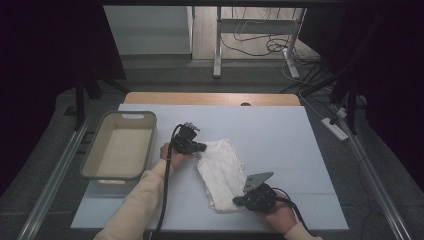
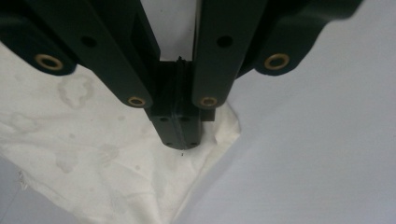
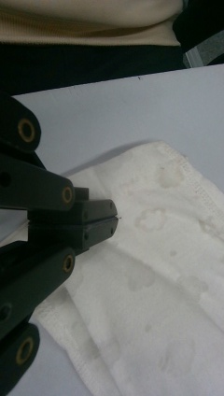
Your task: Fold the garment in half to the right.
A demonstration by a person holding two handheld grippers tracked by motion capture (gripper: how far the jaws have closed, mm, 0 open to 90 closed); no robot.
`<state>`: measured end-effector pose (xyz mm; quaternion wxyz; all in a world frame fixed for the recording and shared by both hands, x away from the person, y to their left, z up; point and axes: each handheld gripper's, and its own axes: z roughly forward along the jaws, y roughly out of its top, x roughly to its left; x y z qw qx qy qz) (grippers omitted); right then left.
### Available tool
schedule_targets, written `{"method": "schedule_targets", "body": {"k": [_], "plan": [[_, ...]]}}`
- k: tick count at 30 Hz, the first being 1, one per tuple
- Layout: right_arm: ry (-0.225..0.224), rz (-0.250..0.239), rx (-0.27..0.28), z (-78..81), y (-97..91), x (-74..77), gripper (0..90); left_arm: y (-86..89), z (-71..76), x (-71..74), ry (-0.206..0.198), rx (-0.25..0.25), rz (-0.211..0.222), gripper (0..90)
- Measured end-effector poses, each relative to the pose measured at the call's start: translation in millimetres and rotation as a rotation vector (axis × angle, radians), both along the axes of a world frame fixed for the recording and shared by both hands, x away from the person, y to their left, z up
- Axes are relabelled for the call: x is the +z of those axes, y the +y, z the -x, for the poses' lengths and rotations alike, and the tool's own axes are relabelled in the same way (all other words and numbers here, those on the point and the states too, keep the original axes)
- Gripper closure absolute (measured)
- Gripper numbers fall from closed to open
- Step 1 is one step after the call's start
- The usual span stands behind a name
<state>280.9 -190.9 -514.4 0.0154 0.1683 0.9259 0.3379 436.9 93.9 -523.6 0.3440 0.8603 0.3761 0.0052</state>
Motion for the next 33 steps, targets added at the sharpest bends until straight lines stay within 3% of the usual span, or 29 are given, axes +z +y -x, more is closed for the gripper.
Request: {"method": "schedule_targets", "body": {"k": [5, 9, 12, 16, 18, 19, 21, 25, 33], "plan": [[-0.025, -0.002, 0.007, 0.3, -1.0, 3.1, 89.2, -0.9, 2.1, 5.6, -0.022, -0.001, 0.000, 88.9], [-0.072, -0.053, -0.007, -1.4, -8.9, 14.8, 88.5, -0.6, 4.1, 13.1, -0.045, 0.000, 0.015, 88.8], [-0.096, -0.086, -0.016, -3.0, -15.6, 21.7, 79.4, 1.3, 8.3, 24.5, -0.078, 0.004, 0.036, 87.7], [-0.126, -0.100, -0.008, -2.8, -19.4, 26.3, 60.0, 2.1, 13.4, 35.1, -0.112, 0.026, 0.050, 61.6], [-0.121, -0.108, 0.000, -3.2, -19.4, 27.1, 56.1, 2.6, 13.7, 37.1, -0.104, 0.030, 0.057, 48.1], [-0.115, -0.107, 0.022, -3.5, -17.4, 27.3, 50.0, 3.2, 13.8, 38.4, -0.092, 0.034, 0.065, 43.6], [-0.140, -0.091, 0.040, -2.0, -14.9, 27.0, 46.5, 5.2, 14.5, 40.4, -0.081, 0.072, 0.070, 36.0], [-0.155, -0.077, 0.063, -0.9, -10.8, 25.4, 43.6, 8.2, 13.9, 38.9, -0.054, 0.100, 0.076, 29.6], [-0.138, -0.059, 0.096, -2.3, -7.9, 23.1, 42.9, 10.4, 12.6, 35.5, -0.013, 0.123, 0.084, 22.8]]}}
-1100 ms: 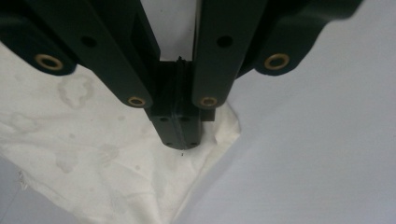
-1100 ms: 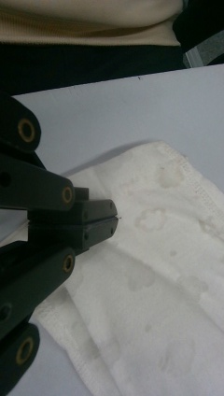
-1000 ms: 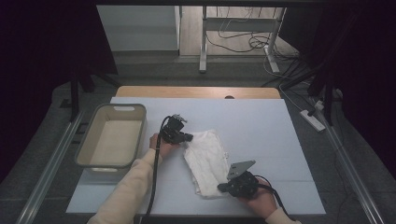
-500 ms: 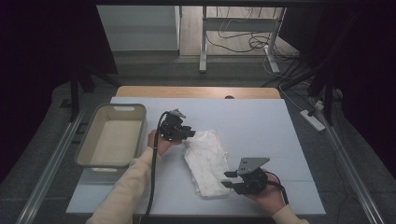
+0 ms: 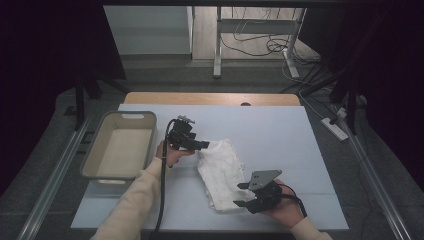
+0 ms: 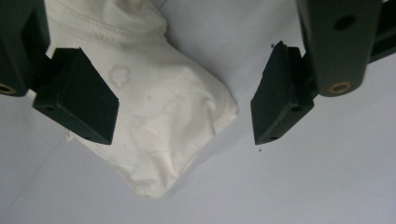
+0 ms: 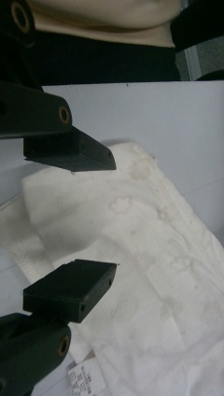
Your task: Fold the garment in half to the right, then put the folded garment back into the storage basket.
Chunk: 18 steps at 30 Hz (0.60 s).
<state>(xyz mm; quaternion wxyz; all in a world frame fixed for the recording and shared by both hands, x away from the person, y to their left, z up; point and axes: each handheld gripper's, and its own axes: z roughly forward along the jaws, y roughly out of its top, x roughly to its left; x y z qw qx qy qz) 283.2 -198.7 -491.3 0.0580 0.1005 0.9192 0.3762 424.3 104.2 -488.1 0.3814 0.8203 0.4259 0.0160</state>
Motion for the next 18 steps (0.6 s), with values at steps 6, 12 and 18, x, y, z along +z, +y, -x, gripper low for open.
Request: {"method": "schedule_targets", "body": {"k": [6, 12, 18], "plan": [[-0.008, 0.019, 0.028, 1.9, 4.6, 0.1, 42.3, 0.6, 0.0, -2.4, 0.024, 0.007, 0.011, 20.8], [-0.010, 0.015, 0.022, 0.5, 3.4, 0.5, 42.3, -0.1, -4.1, -8.7, 0.051, 0.013, 0.018, 19.4], [-0.012, 0.023, 0.030, 1.9, 5.3, -0.8, 42.3, -0.1, -7.9, -14.4, 0.073, 0.016, 0.020, 18.6]]}}
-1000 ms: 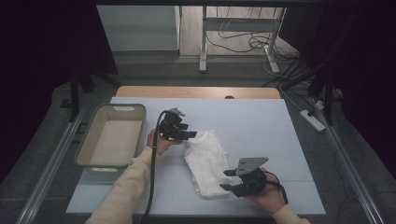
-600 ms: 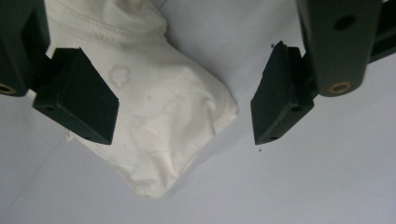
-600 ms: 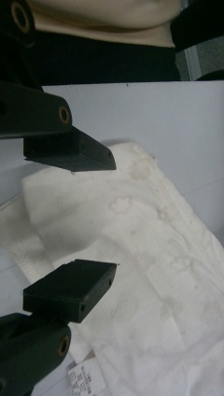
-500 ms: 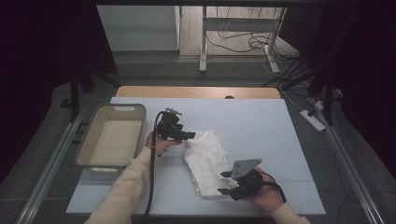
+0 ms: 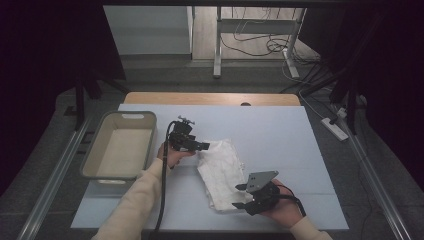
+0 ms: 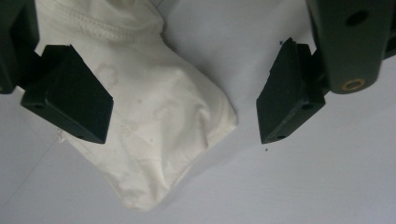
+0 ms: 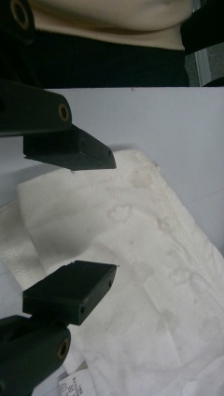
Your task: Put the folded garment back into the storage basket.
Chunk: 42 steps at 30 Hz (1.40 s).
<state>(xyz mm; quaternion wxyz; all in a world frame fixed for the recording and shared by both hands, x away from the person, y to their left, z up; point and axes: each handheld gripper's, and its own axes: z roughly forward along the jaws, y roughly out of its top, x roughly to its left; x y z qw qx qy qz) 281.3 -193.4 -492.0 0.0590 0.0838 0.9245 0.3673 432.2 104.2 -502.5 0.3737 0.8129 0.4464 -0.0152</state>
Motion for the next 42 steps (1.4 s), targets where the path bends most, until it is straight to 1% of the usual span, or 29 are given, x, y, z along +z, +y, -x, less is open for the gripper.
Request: {"method": "schedule_targets", "body": {"k": [3, 8, 12, 14, 18, 20, 22, 24, 26, 27, 29, 31, 32, 33, 36, 37, 38, 39, 42], "plan": [[0.000, 0.000, 0.002, 0.3, 0.6, -0.4, 42.3, -0.4, -1.3, -2.0, 0.005, 0.003, -0.001, 18.6], [-0.006, 0.002, 0.007, 0.2, 0.4, 0.1, 42.1, -2.8, -5.0, -8.1, 0.024, -0.001, -0.001, 19.3], [-0.009, 0.000, 0.007, 0.4, 0.8, -0.3, 41.6, -6.7, -8.1, -14.3, 0.045, -0.010, -0.008, 19.3], [-0.011, 0.005, 0.007, 0.5, 0.9, -0.3, 41.4, -7.4, -8.6, -15.5, 0.049, -0.014, -0.008, 19.3], [-0.015, 0.000, 0.008, 0.6, 0.5, -0.3, 41.2, -11.2, -9.2, -20.6, 0.067, -0.028, -0.021, 20.2], [-0.015, -0.001, 0.008, 0.6, 0.5, -0.3, 41.0, -11.8, -9.3, -21.5, 0.070, -0.032, -0.025, 20.7], [-0.016, 0.003, 0.011, 0.9, 0.8, -0.3, 40.8, -11.9, -9.3, -22.4, 0.072, -0.035, -0.027, 24.2], [-0.015, 0.002, 0.015, 1.1, 0.8, -0.1, 40.8, -11.6, -9.2, -22.8, 0.072, -0.038, -0.022, 26.3], [-0.016, 0.001, 0.019, 0.9, 0.7, 0.1, 40.8, -11.9, -8.2, -23.5, 0.068, -0.041, -0.016, 30.1], [-0.013, -0.002, 0.019, 0.9, 0.9, 0.0, 40.7, -12.6, -7.6, -24.0, 0.071, -0.050, -0.008, 34.7], [-0.007, -0.001, 0.025, 1.1, 1.2, -0.1, 39.9, -13.7, -6.7, -24.0, 0.064, -0.054, -0.012, 40.4], [0.005, 0.006, 0.043, 1.4, 2.4, -1.1, 37.1, -15.2, -5.8, -24.1, 0.060, -0.071, -0.013, 50.1], [0.005, 0.006, 0.043, 1.4, 2.4, -1.1, 37.1, -16.1, -5.0, -24.5, 0.054, -0.074, -0.013, 50.1], [0.013, 0.020, 0.066, 2.5, 4.6, -3.2, 34.8, -17.9, -4.1, -25.8, 0.053, -0.090, -0.006, 59.6], [0.014, 0.051, 0.083, 3.8, 8.9, -6.7, 32.5, -21.0, -2.3, -24.7, 0.041, -0.111, -0.009, 69.2], [0.011, 0.068, 0.091, 3.5, 10.0, -7.1, 32.0, -21.8, -1.5, -23.8, 0.033, -0.113, -0.013, 70.8], [0.011, 0.068, 0.091, 3.5, 10.0, -7.1, 32.0, -21.8, -1.5, -23.8, 0.033, -0.113, -0.013, 72.4], [0.014, 0.079, 0.093, 3.7, 12.2, -8.7, 31.6, -22.3, -0.6, -22.5, 0.022, -0.117, -0.017, 72.9], [0.012, 0.088, 0.094, 3.1, 13.2, -9.6, 31.3, -21.8, -0.3, -21.6, 0.015, -0.119, -0.015, 73.7]]}}
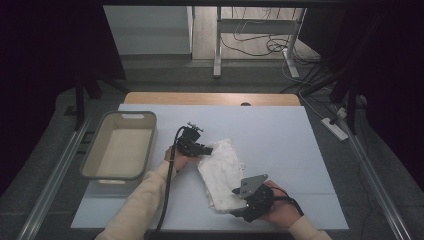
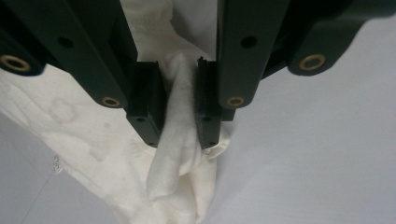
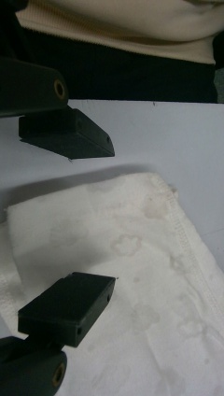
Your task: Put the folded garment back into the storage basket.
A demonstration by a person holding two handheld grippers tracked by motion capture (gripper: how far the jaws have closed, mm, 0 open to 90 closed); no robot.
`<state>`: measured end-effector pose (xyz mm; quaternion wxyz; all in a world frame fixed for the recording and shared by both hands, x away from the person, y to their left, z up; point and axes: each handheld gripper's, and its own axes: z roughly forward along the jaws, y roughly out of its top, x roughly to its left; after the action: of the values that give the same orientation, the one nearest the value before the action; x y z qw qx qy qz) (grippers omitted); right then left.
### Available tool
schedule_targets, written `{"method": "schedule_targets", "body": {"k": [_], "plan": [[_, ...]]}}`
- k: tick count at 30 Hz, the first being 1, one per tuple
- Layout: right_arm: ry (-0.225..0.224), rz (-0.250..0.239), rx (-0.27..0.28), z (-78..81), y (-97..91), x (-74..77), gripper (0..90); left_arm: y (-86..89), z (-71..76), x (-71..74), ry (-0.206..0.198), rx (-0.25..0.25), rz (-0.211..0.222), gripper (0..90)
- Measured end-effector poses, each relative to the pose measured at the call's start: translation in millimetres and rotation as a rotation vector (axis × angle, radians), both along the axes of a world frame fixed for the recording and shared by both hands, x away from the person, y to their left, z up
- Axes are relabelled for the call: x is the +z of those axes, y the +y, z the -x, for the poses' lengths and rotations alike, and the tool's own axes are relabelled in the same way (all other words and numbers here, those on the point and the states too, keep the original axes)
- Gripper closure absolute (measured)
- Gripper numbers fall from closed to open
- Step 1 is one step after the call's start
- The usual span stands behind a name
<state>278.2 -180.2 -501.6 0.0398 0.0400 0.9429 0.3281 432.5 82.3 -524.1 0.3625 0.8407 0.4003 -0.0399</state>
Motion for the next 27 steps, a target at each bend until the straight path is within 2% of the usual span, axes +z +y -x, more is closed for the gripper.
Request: {"method": "schedule_targets", "body": {"k": [6, 10, 11, 14, 17, 25, 27], "plan": [[-0.008, 0.019, 0.006, -1.6, 0.8, 0.3, 31.2, 1.7, 1.0, 3.4, -0.017, 0.002, 0.015, 73.9], [-0.015, 0.057, 0.030, -2.2, 4.5, -1.1, 30.7, 2.6, 2.0, 7.0, -0.029, 0.001, 0.027, 73.9], [-0.024, 0.087, 0.040, -3.3, 6.9, -3.9, 30.1, 2.9, 2.0, 7.6, -0.030, 0.001, 0.029, 73.9], [-0.038, 0.105, 0.042, -4.1, 8.6, -5.8, 29.4, 3.2, 2.1, 8.4, -0.032, 0.001, 0.032, 73.9], [-0.089, 0.143, 0.056, -5.3, 12.7, -9.6, 27.7, 3.6, 1.9, 8.8, -0.034, 0.001, 0.036, 74.0], [-0.101, 0.158, 0.054, -11.4, 16.7, -8.7, 30.3, 4.4, 2.0, 10.6, -0.037, 0.002, 0.047, 74.0], [-0.105, 0.161, 0.055, -13.0, 17.7, -8.4, 33.3, 4.5, 2.0, 10.8, -0.037, 0.002, 0.048, 74.0]]}}
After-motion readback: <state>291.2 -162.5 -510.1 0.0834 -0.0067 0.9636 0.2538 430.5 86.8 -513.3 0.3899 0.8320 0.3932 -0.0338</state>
